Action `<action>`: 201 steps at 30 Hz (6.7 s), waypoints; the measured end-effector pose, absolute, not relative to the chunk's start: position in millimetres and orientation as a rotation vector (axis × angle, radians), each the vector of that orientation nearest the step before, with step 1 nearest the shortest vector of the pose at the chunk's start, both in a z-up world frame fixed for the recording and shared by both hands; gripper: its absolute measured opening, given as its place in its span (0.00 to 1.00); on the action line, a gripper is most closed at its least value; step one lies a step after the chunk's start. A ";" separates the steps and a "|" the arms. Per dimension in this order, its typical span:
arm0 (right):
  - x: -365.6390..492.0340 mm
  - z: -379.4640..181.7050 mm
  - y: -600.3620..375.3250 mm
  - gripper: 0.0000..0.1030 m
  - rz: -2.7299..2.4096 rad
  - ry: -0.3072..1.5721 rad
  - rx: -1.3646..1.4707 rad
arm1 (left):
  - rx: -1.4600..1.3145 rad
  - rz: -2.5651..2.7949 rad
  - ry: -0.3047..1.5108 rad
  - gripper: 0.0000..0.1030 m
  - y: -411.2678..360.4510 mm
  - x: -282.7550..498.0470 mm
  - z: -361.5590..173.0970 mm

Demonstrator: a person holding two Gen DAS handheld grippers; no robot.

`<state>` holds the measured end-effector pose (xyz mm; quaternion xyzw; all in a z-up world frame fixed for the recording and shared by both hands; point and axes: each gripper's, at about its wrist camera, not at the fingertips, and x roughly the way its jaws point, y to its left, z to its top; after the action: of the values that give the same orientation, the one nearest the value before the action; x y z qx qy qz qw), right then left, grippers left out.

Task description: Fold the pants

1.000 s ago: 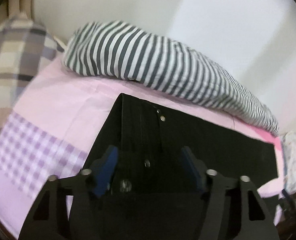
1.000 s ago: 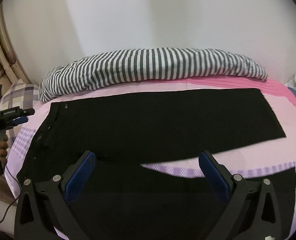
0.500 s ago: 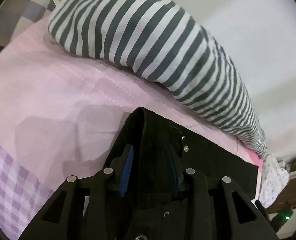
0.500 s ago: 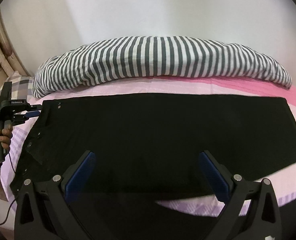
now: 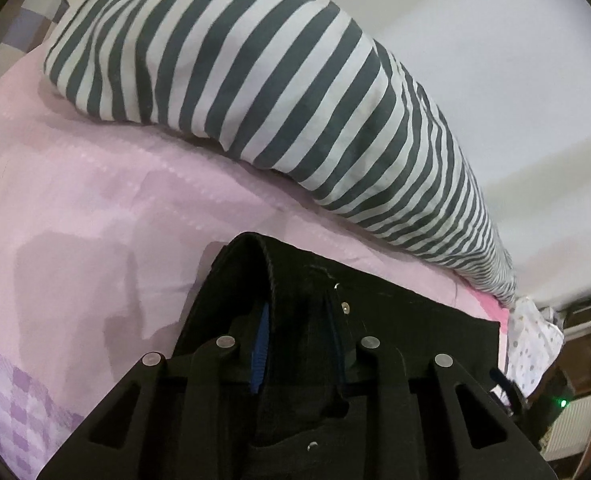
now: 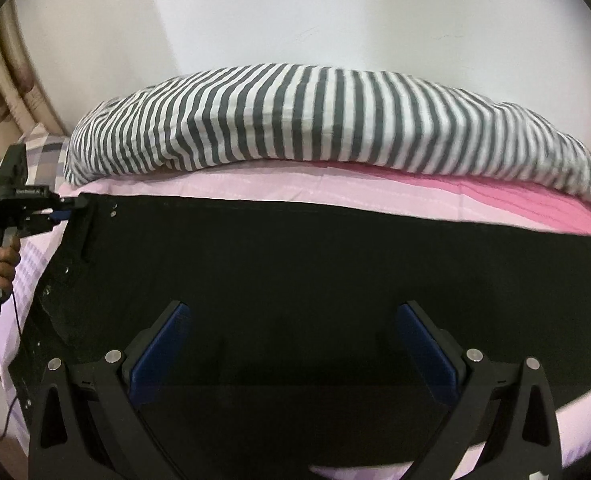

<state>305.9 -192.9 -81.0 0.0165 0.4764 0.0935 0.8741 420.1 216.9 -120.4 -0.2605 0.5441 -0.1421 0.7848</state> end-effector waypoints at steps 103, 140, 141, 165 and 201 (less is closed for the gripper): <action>96.0 -63.4 -279.0 0.49 0.252 1.060 0.343 | -0.854 -0.211 1.184 0.51 236.4 90.3 -80.8; 167.5 -128.6 -341.2 0.37 0.103 0.932 0.970 | -1.027 -0.182 0.997 0.15 236.3 151.7 -38.9; 169.2 -129.0 -347.7 0.37 0.088 0.930 0.965 | -1.022 -0.183 0.998 0.15 236.4 153.5 -37.5; 179.0 -94.4 -387.6 0.06 -0.003 1.009 0.866 | -0.838 -0.161 1.159 0.15 248.6 184.4 -64.2; 34.1 -39.6 -385.1 0.04 -0.158 0.921 0.723 | -0.428 -0.253 1.339 0.15 245.7 159.6 -94.7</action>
<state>34.1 -385.1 -39.6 0.3408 0.4342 -0.0746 0.8305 159.6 245.7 -94.7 -0.1964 0.6139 -0.1158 0.7558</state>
